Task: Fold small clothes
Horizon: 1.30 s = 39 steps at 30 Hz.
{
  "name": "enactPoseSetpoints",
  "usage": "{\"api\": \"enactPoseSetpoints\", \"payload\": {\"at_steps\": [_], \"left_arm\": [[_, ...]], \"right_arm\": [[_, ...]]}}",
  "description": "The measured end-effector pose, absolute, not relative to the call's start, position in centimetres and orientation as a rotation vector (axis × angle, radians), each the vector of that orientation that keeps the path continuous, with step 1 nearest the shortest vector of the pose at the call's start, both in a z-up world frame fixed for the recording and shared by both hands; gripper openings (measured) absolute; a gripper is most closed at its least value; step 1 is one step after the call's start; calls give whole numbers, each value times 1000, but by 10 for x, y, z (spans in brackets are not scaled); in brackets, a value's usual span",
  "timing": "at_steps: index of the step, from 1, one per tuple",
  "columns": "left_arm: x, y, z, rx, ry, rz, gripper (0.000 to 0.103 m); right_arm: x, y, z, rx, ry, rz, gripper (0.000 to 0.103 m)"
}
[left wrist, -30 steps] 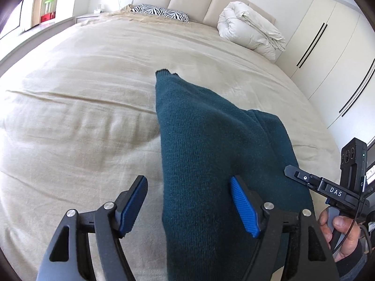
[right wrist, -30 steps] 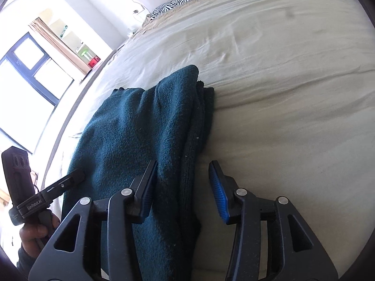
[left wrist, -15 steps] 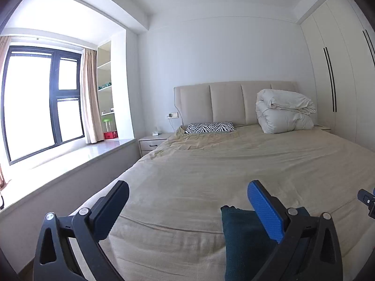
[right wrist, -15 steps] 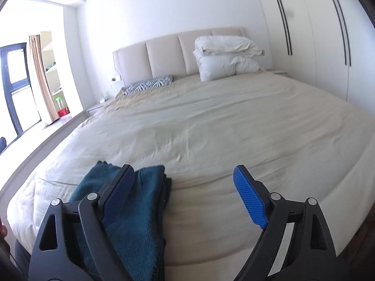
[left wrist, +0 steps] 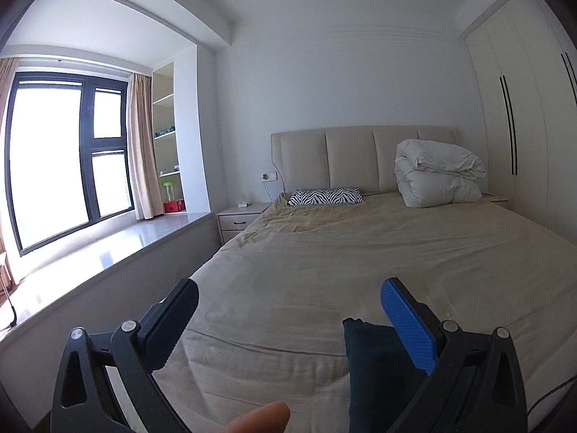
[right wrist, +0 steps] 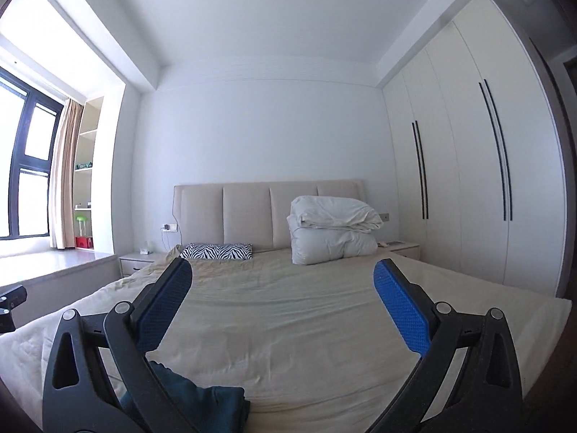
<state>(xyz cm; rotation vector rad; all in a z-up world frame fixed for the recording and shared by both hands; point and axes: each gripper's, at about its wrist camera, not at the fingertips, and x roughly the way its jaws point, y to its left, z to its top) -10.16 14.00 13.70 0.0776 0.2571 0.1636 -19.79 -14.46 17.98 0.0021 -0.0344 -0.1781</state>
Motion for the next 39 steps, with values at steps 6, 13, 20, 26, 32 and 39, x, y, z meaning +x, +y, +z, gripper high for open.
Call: {"api": "enactPoseSetpoints", "payload": {"at_steps": [6,13,20,26,32,39], "left_arm": [[-63,160,78,-41,592,165,103],[-60,157,24,-87,783,134,103],[-57,150,-8,-74,871,115,103],[-54,141,-21,-51,898,93,103],[-56,130,-26,-25,905,74,103],[-56,128,-30,-8,910,76,103]], "right_arm": [[-184,-114,171,-44,193,-54,103],[-146,-95,108,-30,510,-62,103],[-123,-89,42,51,728,-119,103],[-115,-80,7,47,782,-145,103],[-117,-75,0,22,797,-151,103],[-116,-85,3,34,812,-166,103]]}}
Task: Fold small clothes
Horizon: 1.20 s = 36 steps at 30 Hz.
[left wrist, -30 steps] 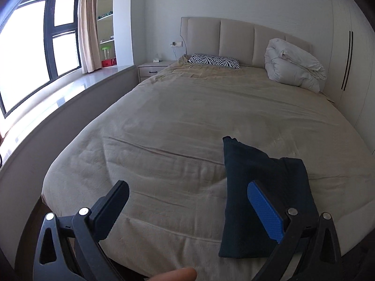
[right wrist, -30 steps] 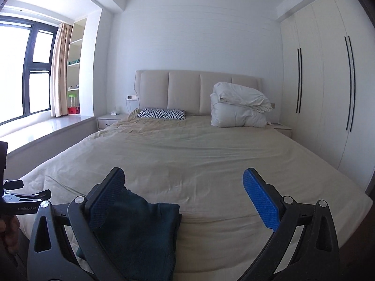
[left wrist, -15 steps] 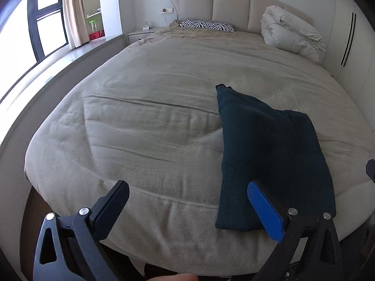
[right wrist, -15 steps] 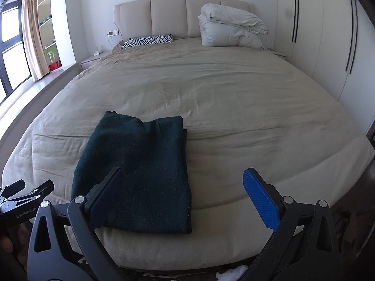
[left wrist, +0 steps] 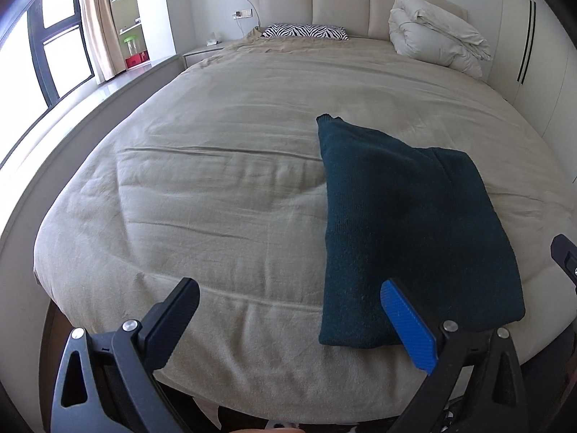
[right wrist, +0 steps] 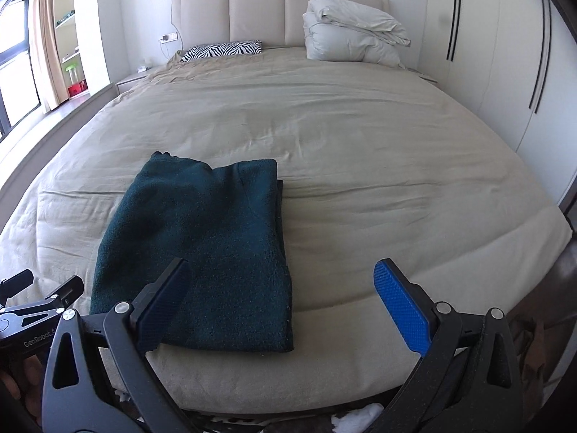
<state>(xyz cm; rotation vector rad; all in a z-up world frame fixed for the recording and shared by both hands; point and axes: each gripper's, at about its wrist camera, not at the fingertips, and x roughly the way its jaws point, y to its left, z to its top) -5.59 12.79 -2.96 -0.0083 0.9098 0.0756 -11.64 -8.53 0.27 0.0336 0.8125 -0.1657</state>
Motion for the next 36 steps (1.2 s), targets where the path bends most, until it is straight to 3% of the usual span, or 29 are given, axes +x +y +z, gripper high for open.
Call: {"api": "enactPoseSetpoints", "payload": {"at_steps": [36], "left_arm": [[-53,125,-42,-4,939,56,103]], "right_arm": [[-108,-89,-17,45,869,-181,103]]}}
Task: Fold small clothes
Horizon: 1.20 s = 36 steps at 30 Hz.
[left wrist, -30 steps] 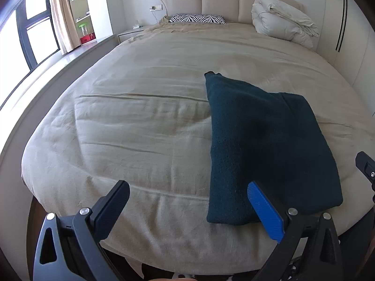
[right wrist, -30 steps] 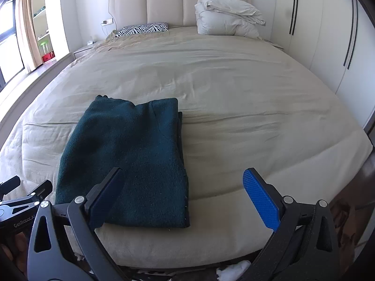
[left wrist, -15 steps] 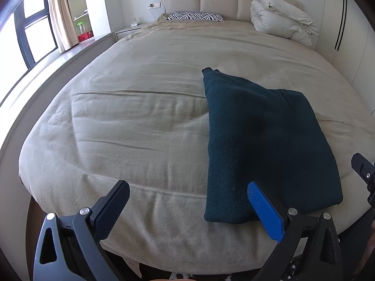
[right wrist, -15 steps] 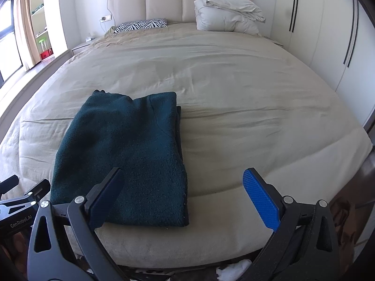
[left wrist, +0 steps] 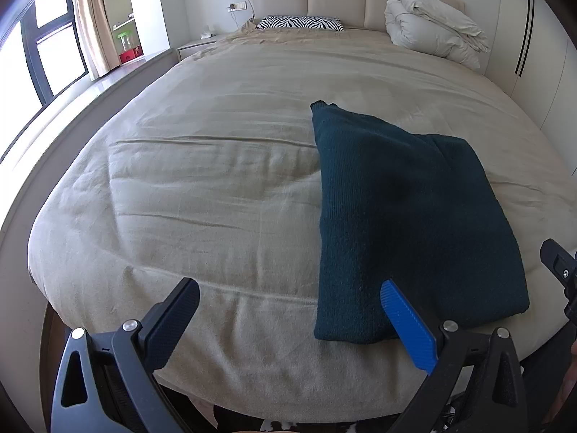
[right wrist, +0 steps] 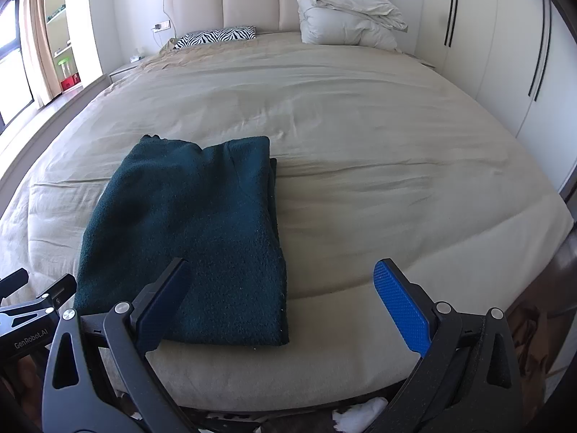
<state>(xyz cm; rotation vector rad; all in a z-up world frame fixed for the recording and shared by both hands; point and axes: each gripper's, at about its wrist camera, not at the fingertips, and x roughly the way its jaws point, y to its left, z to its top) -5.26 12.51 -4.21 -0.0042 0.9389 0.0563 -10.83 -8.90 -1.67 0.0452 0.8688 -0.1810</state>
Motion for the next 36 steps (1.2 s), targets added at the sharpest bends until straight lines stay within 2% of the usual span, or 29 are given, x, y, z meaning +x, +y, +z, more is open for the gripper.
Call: {"api": "enactPoseSetpoints", "payload": {"at_steps": [36], "left_arm": [[-52,125,-45,-3,948,43,103]], "right_arm": [[-108,-89,-23,53,883,-181,103]]}}
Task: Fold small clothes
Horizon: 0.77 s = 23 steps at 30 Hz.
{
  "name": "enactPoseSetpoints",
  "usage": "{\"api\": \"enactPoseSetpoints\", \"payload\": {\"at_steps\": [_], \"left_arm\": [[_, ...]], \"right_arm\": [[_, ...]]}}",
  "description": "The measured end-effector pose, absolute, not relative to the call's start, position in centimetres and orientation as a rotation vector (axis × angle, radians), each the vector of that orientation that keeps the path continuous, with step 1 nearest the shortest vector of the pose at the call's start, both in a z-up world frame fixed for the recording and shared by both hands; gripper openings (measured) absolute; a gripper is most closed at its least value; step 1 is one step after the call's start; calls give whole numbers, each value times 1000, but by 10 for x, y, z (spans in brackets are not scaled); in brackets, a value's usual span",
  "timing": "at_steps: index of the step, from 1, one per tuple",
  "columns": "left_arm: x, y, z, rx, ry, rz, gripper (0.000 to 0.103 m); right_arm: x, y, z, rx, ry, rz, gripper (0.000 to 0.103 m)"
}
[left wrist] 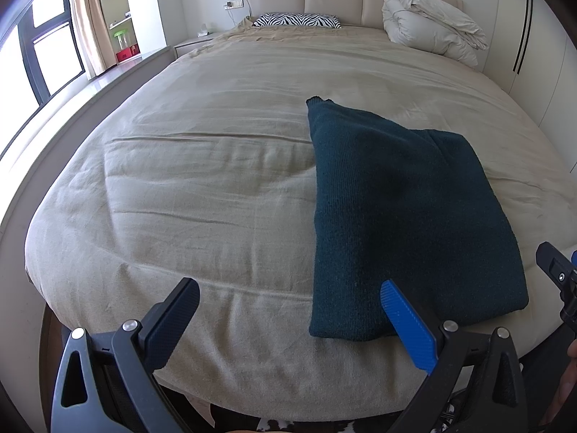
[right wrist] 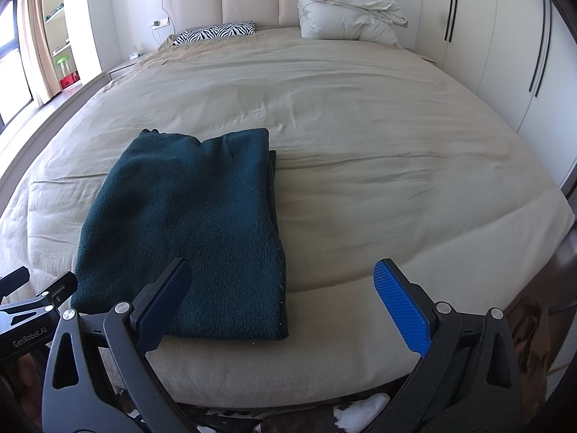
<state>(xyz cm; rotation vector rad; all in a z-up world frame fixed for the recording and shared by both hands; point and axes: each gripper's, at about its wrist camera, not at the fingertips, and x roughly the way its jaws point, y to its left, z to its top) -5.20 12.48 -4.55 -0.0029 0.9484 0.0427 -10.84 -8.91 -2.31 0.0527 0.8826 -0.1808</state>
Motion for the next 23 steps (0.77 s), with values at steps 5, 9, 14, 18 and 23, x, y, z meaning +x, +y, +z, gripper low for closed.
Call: {"api": "enactPoseSetpoints", "payload": {"at_steps": [5,9,14,18,23], "left_arm": [[-52,126,-46,-4,950,40,103],[-52,126,-46,-4,950,41,103],[-51,126,-47,-4,952,40,103],[-51,127,-48,-6,956,40,103],[-50,128,-49,-5,957,39,103]], "right_arm": [[-109,-89,-24,53,884,-180,103],[-109,-89,-24,53,885,-180,103],[-109,-90,-25,55,887,-180,103],[-109,-90,-26,55,889,-179,103],[-109,-91,-27,56,891,-179,103]]}}
